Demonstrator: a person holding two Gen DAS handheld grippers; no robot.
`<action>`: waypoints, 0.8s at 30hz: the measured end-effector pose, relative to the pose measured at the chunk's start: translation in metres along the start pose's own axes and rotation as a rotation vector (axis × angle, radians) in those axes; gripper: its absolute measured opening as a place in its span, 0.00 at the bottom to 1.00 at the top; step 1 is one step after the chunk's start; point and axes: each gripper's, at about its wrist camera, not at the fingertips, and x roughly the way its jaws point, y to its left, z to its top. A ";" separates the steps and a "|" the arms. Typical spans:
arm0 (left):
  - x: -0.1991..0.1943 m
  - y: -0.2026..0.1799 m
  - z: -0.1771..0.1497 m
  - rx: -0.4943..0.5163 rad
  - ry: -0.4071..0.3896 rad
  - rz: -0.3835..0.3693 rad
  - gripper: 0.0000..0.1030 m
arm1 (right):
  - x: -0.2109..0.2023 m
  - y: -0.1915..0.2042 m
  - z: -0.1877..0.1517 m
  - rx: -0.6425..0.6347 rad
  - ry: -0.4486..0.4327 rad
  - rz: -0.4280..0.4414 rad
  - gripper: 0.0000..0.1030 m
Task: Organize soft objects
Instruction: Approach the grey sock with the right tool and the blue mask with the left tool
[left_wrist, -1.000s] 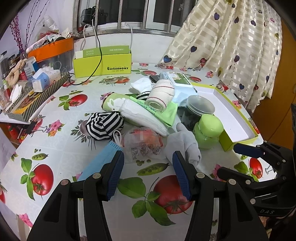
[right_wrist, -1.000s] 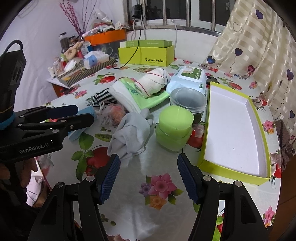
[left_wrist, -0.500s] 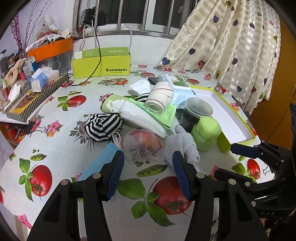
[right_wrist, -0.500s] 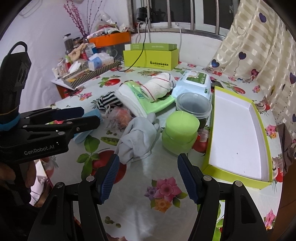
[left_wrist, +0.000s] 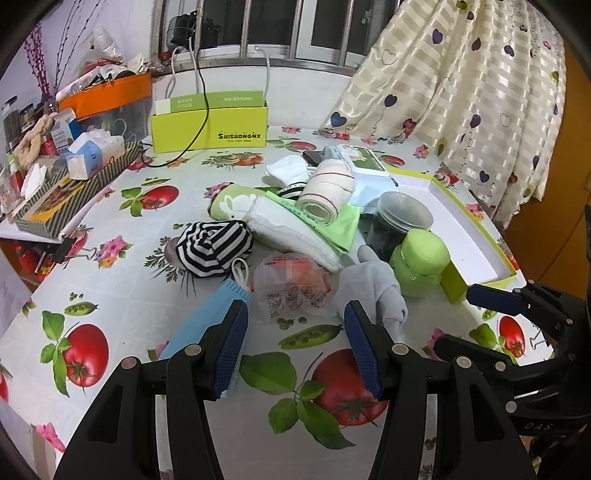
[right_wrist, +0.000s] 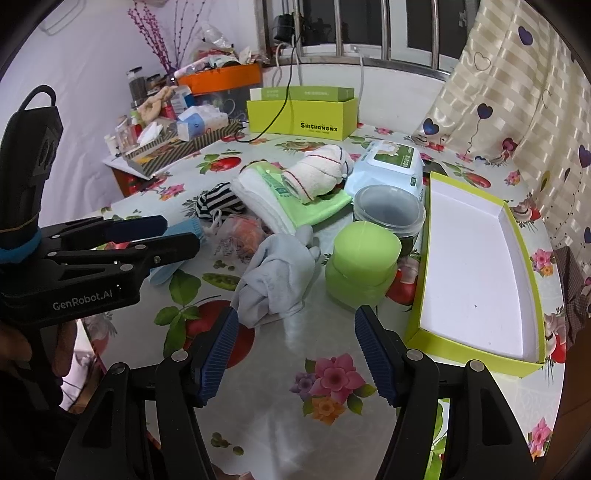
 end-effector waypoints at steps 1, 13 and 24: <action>0.000 0.001 0.000 -0.004 0.000 0.000 0.54 | 0.000 0.000 0.000 0.001 0.000 0.000 0.64; -0.001 0.003 -0.002 -0.004 -0.004 0.007 0.54 | 0.002 0.000 -0.001 0.007 0.008 -0.002 0.64; -0.002 0.004 -0.003 -0.008 -0.005 0.008 0.54 | 0.003 0.001 -0.001 0.009 0.009 -0.001 0.64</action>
